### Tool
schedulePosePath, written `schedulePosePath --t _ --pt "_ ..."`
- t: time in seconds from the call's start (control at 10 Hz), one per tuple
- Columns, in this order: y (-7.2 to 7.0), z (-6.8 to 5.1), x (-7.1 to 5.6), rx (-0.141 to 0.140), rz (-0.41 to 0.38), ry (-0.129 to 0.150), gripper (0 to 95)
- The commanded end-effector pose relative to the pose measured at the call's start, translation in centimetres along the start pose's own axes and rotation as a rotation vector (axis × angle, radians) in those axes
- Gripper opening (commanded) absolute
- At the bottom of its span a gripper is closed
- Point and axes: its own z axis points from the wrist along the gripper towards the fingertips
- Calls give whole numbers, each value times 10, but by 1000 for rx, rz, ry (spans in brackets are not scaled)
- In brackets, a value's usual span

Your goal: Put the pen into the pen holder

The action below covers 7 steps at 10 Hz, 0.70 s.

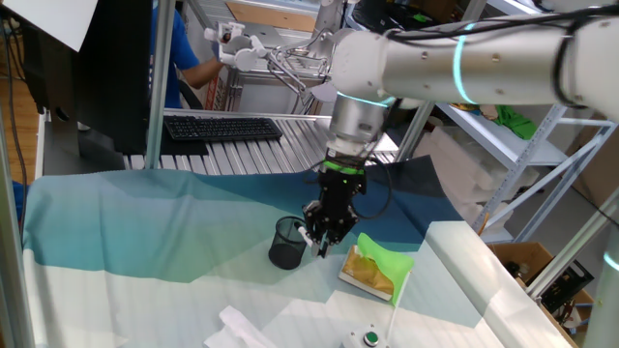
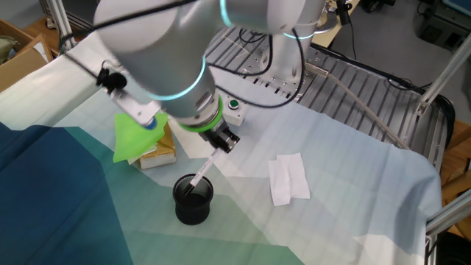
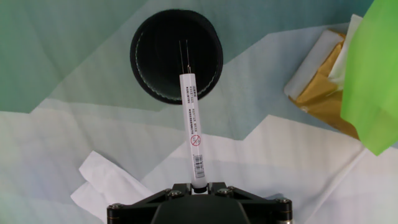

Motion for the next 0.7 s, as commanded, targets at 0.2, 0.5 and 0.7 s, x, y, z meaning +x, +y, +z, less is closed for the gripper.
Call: schedulePosePath --t 0.2,0.5,0.7 --pt "-2 6 -1 -5 5 -4 0" --pt "-2 1 -5 -2 14 27 0" --pt "-1 -2 -6 -6 21 55 0"
